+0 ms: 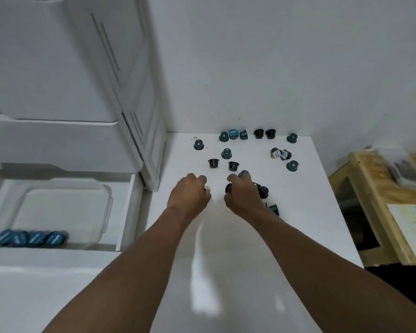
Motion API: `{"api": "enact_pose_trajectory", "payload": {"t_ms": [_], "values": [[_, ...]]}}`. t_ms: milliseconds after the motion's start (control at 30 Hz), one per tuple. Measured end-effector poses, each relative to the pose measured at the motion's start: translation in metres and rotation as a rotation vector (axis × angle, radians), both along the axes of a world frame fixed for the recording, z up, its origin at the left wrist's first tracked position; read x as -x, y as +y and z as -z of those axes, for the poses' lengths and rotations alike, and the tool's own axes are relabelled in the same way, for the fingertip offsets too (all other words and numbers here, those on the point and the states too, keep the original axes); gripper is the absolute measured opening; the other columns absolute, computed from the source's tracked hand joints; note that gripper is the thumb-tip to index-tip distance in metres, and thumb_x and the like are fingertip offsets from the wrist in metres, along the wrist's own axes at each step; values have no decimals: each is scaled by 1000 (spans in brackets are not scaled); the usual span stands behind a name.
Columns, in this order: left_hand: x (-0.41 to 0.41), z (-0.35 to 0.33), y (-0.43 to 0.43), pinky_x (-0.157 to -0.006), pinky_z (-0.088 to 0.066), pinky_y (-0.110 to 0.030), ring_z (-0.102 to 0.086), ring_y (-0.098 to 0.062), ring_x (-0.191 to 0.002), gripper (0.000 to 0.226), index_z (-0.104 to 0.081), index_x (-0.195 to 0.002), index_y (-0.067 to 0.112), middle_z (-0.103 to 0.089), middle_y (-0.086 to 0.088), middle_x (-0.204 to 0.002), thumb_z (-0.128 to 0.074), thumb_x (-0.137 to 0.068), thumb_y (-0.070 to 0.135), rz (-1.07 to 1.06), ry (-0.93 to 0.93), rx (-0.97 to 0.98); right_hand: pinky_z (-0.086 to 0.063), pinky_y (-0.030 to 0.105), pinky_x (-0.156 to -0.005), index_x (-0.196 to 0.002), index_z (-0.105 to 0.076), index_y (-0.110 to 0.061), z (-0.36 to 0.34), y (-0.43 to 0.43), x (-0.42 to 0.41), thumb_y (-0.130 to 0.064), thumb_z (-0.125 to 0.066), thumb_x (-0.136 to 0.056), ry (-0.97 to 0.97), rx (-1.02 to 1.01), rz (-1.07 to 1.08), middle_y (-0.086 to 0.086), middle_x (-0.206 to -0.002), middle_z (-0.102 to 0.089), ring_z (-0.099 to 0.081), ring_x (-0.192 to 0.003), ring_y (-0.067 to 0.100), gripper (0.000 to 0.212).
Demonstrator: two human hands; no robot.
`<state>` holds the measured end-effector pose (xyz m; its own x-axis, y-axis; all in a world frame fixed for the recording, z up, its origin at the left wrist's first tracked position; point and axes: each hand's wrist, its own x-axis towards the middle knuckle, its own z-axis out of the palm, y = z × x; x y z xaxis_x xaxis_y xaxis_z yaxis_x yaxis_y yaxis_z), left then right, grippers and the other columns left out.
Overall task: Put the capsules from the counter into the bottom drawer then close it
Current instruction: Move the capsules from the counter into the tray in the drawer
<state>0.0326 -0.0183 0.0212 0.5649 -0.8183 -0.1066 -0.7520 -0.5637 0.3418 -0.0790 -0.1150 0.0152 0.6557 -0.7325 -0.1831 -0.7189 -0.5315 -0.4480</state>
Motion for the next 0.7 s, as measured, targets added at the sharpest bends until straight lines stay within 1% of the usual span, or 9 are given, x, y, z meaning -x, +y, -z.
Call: {"api": "enact_pose_trajectory", "payload": {"t_ms": [67, 100, 200, 267, 333, 400, 467, 500, 700], "values": [[12, -21, 15, -82, -49, -38, -57, -32, -98, 31, -56, -116, 7, -56, -14, -110, -48, -91, 22, -38, -33, 48, -39, 29, -71, -116, -53, -5, -22, 13, 6, -4, -52, -84, -23, 18, -25, 16, -119, -40, -55, -85, 36, 32], [19, -30, 24, -83, -47, -36, -57, -30, -98, 31, -55, -118, 6, -56, -15, -113, -49, -91, 21, -53, -60, 70, -39, 28, -72, -116, -52, -6, -33, 20, 10, -4, -52, -84, -40, 34, -45, 16, -120, -39, -53, -82, 35, 32], [40, -53, 57, -80, -42, -29, -46, -12, -81, 28, -53, -116, 1, -51, -14, -115, -51, -91, 15, -138, -25, 180, -34, 27, -69, -113, -48, -8, -61, 46, 25, -3, -52, -84, -114, 81, -103, 16, -117, -39, -44, -75, 29, 29], [56, -66, 81, -69, -38, -14, -34, -4, -68, 27, -51, -115, -1, -48, -6, -100, -50, -92, 11, -204, 19, 275, -33, 28, -69, -112, -46, -9, -76, 67, 36, -6, -52, -85, -169, 99, -142, 13, -115, -38, -41, -76, 27, 28], [71, -80, 109, -57, -39, -11, -39, -1, -62, 25, -50, -116, -4, -38, 1, -84, -47, -93, 7, -251, 11, 332, -35, 29, -69, -109, -44, -11, -88, 88, 45, -8, -53, -85, -224, 103, -181, 11, -111, -38, -42, -78, 26, 25], [85, -92, 138, -61, -40, -16, -49, -6, -74, 24, -53, -111, -3, -44, -3, -88, -49, -91, 8, -299, -65, 307, -40, 33, -70, -104, -43, -12, -99, 112, 52, -9, -53, -84, -275, 88, -232, 12, -109, -40, -46, -81, 28, 22], [94, -103, 169, -69, -40, -26, -53, -24, -89, 24, -57, -106, 2, -52, -10, -101, -56, -85, 14, -369, -174, 304, -41, 33, -69, -98, -43, -12, -110, 136, 56, -11, -52, -83, -317, 61, -270, 11, -105, -42, -49, -81, 29, 17], [97, -109, 183, -71, -40, -29, -53, -27, -92, 25, -58, -106, 4, -54, -11, -104, -58, -83, 15, -390, -209, 300, -39, 32, -68, -94, -43, -13, -116, 149, 57, -12, -53, -83, -335, 60, -294, 10, -103, -43, -48, -81, 28, 15], [94, -140, 255, -78, -43, -28, -55, -26, -94, 24, -60, -106, 7, -58, -10, -108, -63, -82, 12, -485, -302, 370, -34, 30, -67, -84, -43, -17, -141, 212, 39, -12, -54, -77, -445, 169, -470, 3, -93, -48, -47, -82, 25, 14]]}}
